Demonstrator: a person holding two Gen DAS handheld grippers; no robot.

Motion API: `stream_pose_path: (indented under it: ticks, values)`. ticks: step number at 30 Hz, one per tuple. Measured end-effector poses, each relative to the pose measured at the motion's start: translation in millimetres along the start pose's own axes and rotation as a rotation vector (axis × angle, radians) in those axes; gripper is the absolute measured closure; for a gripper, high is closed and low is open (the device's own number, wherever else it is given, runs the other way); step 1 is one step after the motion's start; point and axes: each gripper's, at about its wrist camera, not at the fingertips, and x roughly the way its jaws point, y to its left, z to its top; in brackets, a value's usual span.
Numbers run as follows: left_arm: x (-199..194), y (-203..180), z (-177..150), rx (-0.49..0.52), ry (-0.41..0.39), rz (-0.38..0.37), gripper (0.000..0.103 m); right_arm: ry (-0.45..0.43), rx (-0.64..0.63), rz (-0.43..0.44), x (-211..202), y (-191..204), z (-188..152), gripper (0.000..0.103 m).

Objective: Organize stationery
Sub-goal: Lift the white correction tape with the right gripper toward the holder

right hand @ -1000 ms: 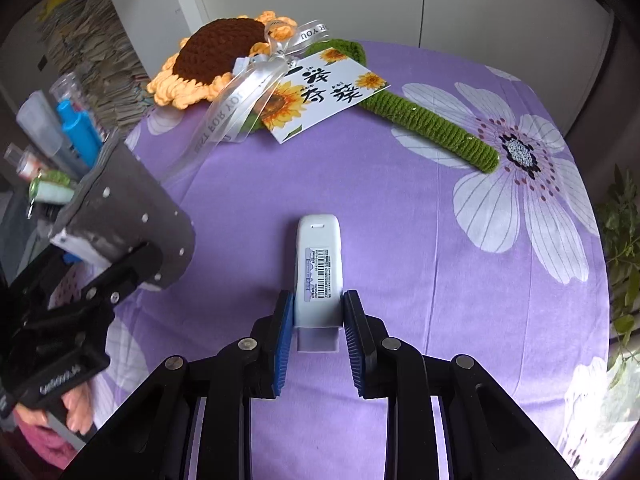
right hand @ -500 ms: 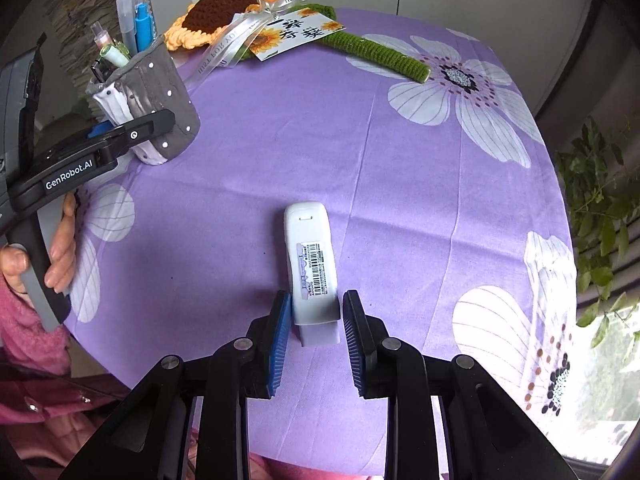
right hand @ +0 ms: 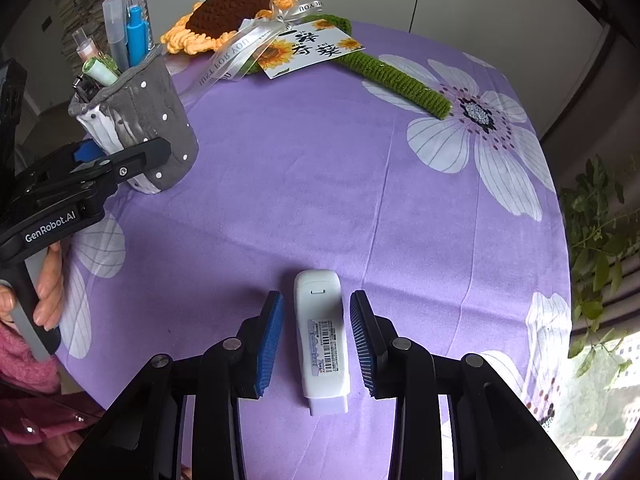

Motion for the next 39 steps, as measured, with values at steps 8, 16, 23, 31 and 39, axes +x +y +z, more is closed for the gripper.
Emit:
stream_pose_path:
  ticks: [8, 16, 23, 31, 39]
  values:
    - [0.0, -0.3, -0.2, 0.0, 0.0, 0.0, 0.032, 0.025, 0.018, 0.019, 11.7, -1.7, 7.8, 0.069]
    - [0.1, 0.0, -0.3, 0.0, 0.0, 0.0, 0.032, -0.045, 0.044, 0.03, -13.9, -5.3, 8.3, 0.076]
    - [0.0, -0.6, -0.5, 0.0, 0.0, 0.0, 0.032, -0.161, 0.04, 0.055, -45.3, -2.4, 11.0, 0.077]
    - [0.3, -0.8, -0.8, 0.001, 0.0, 0.001, 0.032, -0.181, 0.074, 0.057, -50.2, -5.5, 14.0, 0.077]
    - [0.2, -0.6, -0.8, 0.001, 0.0, 0.0, 0.032, -0.215, 0.086, 0.064, -61.2, -4.6, 18.7, 0.077]
